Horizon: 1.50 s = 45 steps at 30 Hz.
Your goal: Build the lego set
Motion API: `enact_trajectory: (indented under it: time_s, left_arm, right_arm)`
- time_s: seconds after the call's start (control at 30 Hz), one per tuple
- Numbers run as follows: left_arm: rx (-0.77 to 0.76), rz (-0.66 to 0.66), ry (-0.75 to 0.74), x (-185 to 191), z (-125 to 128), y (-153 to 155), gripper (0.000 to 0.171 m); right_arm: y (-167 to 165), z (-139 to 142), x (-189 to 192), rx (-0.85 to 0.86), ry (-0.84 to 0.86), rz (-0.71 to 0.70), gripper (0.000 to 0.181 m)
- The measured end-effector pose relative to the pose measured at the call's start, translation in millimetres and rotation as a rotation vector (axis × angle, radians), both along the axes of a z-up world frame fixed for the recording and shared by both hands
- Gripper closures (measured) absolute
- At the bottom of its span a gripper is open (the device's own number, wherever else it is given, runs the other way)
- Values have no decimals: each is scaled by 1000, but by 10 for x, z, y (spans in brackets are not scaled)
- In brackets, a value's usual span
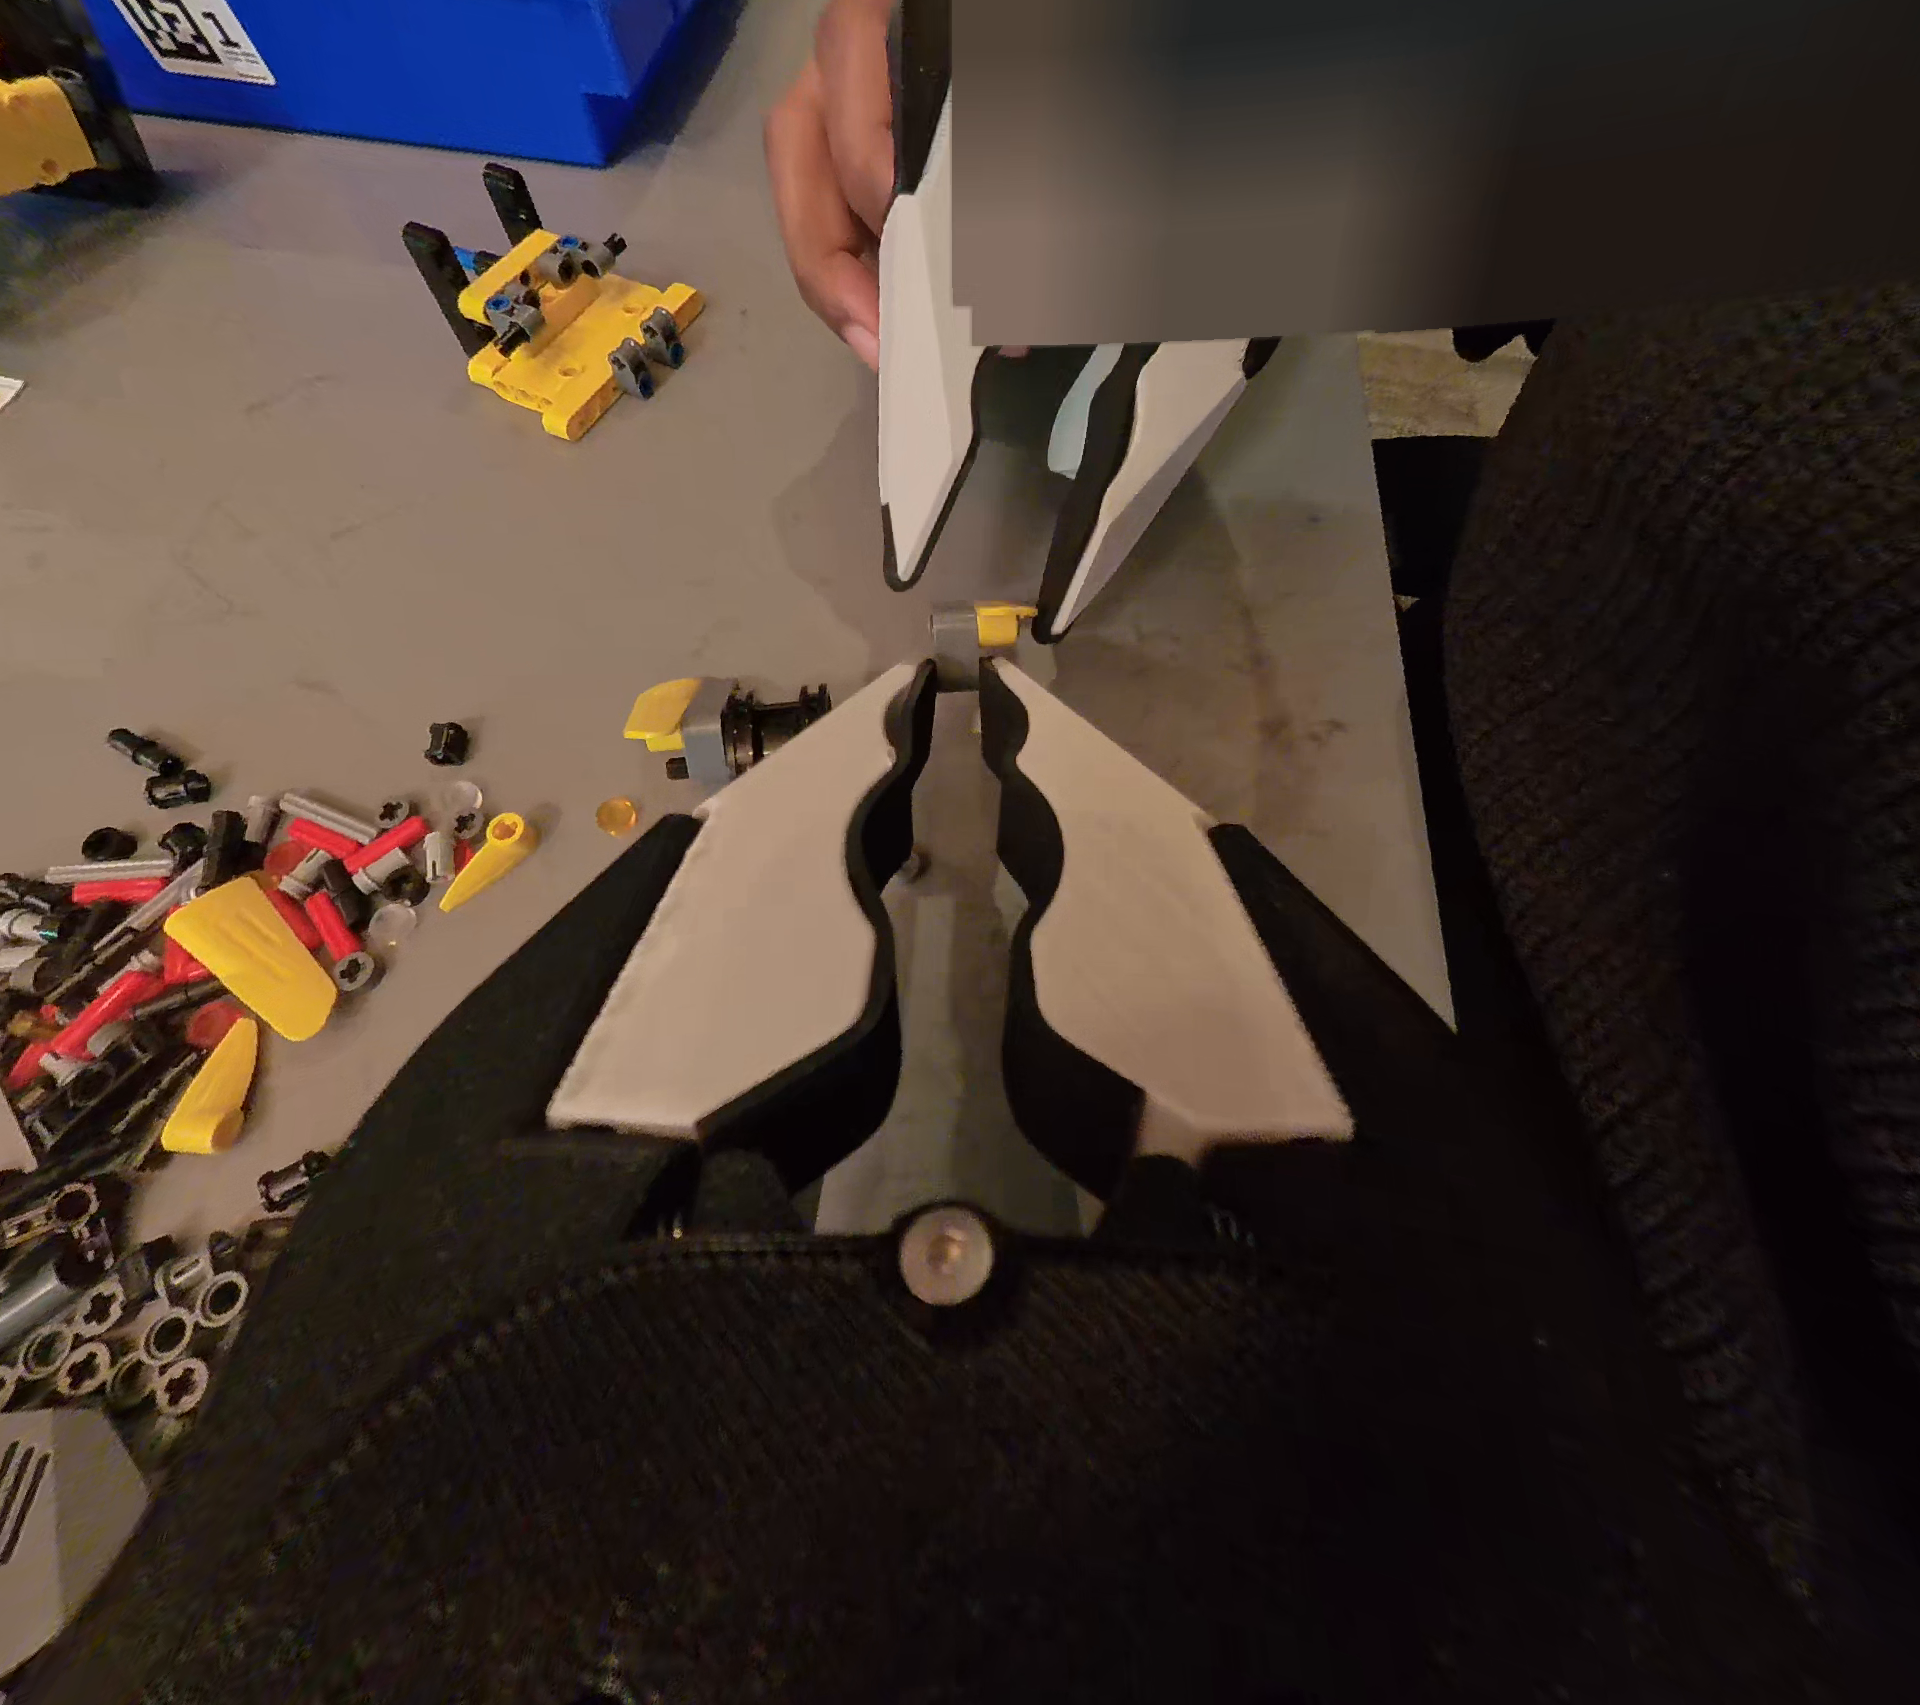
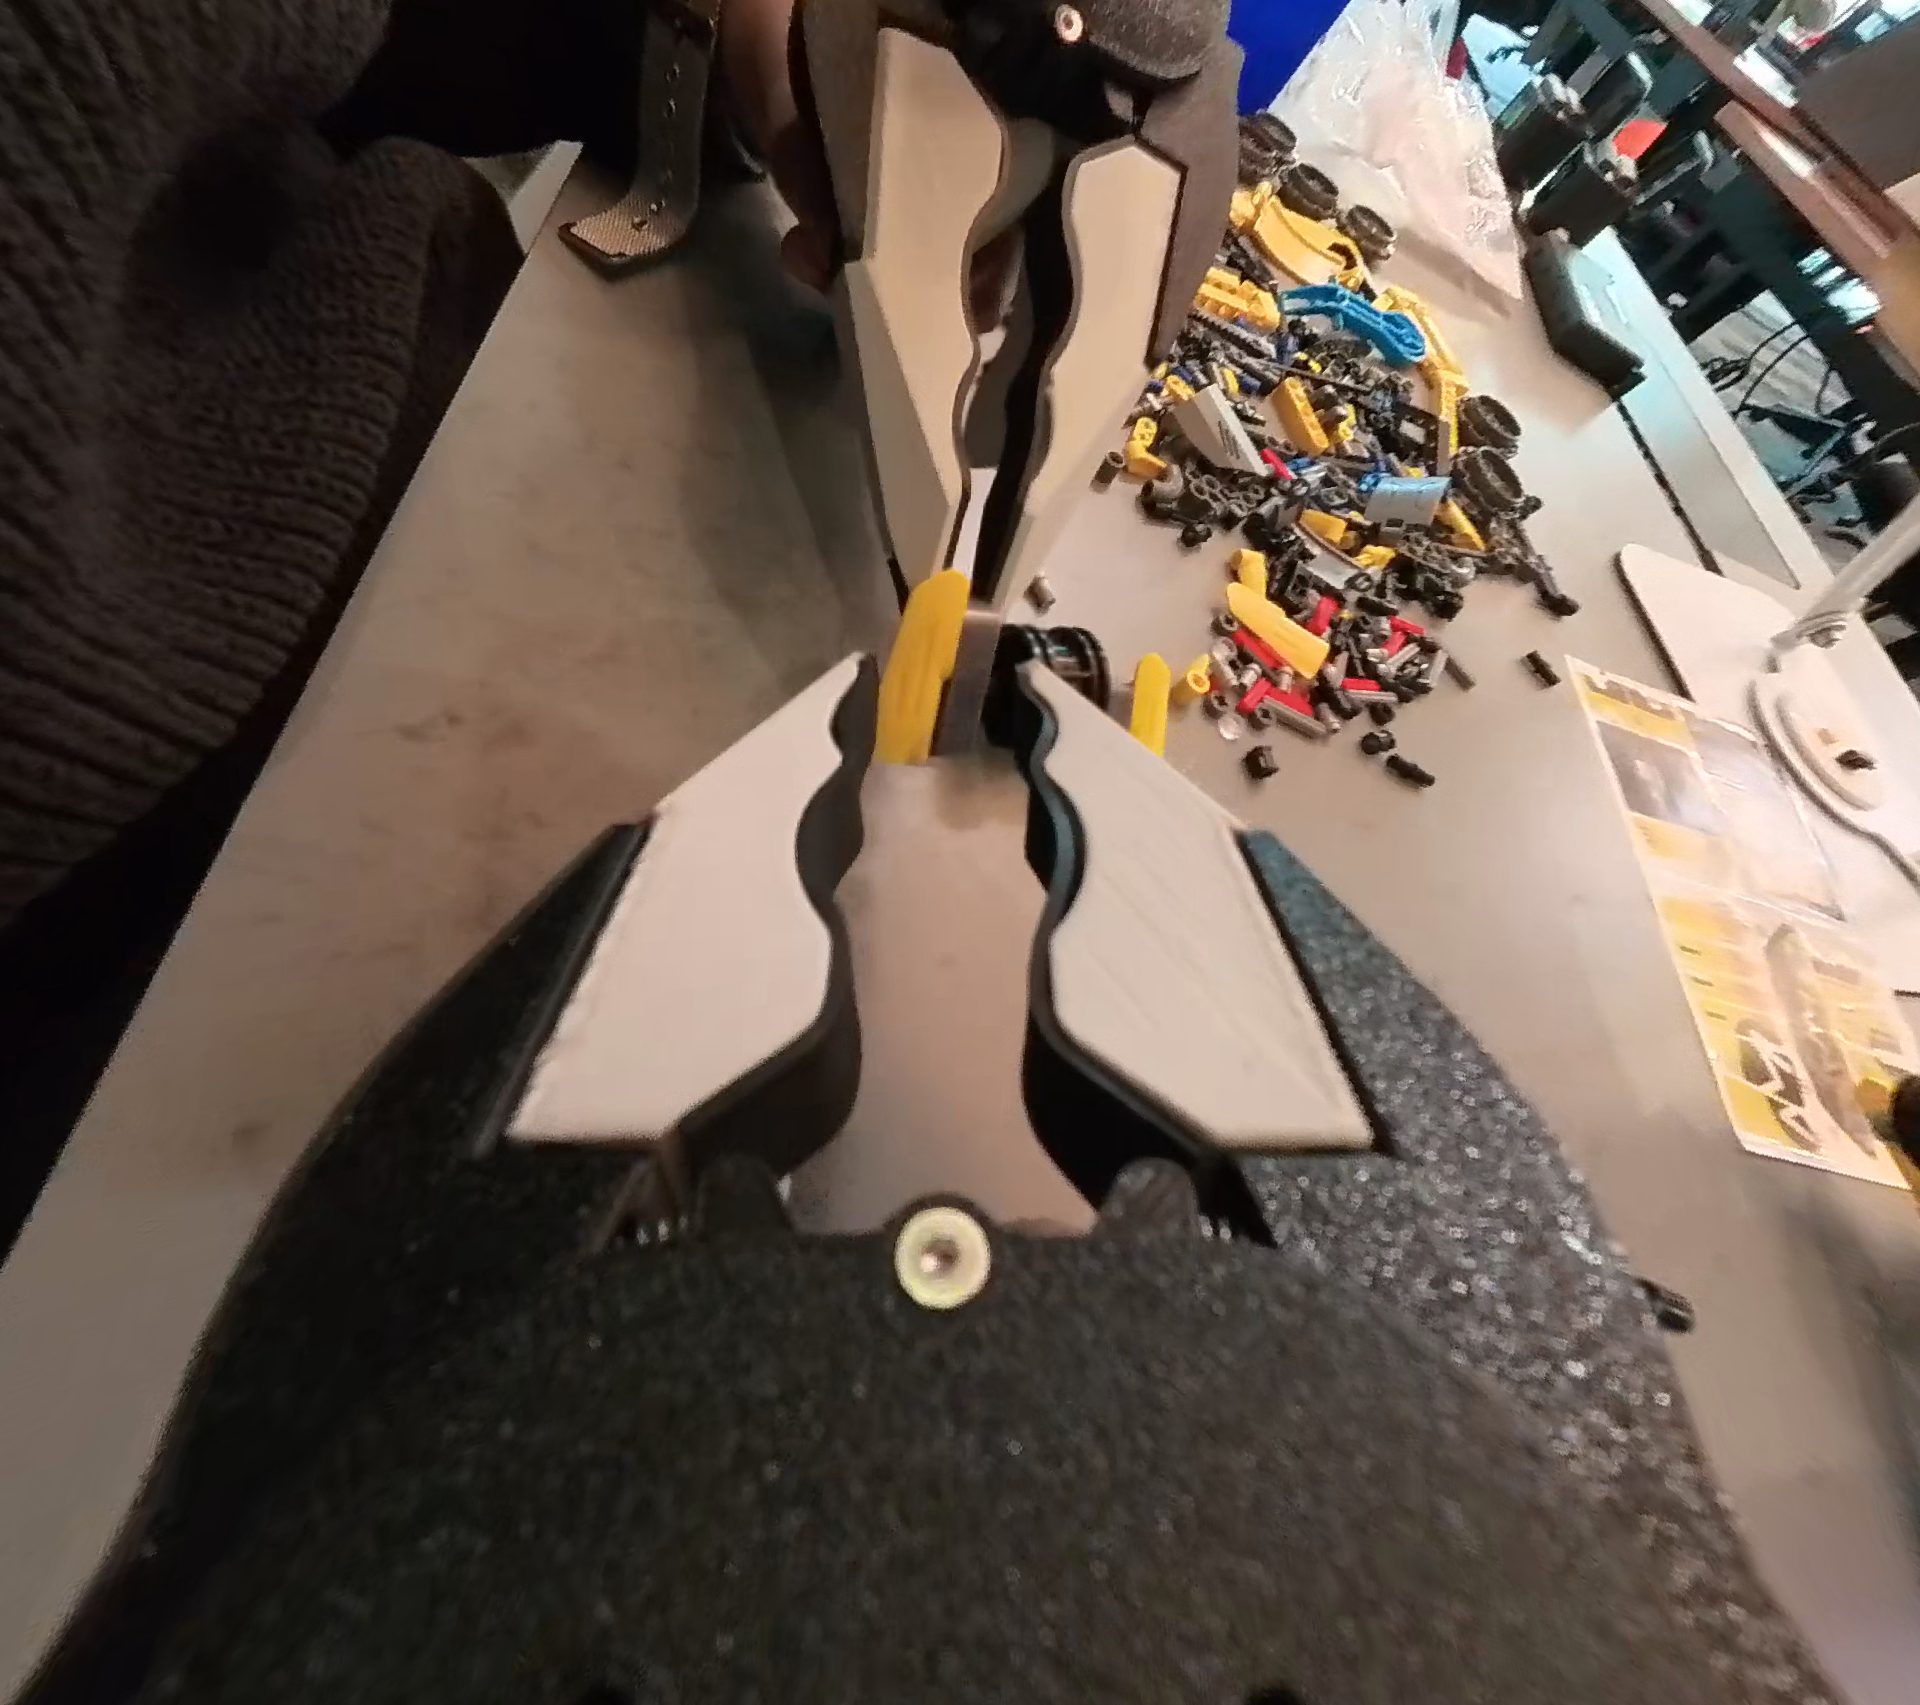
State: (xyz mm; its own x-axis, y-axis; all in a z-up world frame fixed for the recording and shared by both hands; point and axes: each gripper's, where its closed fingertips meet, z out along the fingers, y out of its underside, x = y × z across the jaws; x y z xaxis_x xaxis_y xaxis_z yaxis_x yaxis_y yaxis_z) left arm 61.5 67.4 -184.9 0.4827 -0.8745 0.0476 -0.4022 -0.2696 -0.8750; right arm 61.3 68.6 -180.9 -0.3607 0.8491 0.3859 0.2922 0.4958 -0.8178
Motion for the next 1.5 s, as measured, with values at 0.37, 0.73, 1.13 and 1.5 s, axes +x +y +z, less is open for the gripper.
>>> enact_trajectory:
  time_s: [0.37, 0.73, 1.13, 1.5]
  left_arm:
    - [13, -42, 69, 56, -87, -65, 168]
    - [124, 192, -24, -251, 137, 255, 82]
    - [-12, 162, 117, -183, -168, 277, 72]
    - [-25, 136, 158, -151, -236, 248, 85]
  right_arm:
    - [-88, -134, 45, -72, -126, 58, 159]
    - [89, -318, -13, -9, -222, -28, 160]
    - [23, -279, -56, 4, -190, 5, 160]
    - [63, -301, -97, -15, -214, -16, 160]
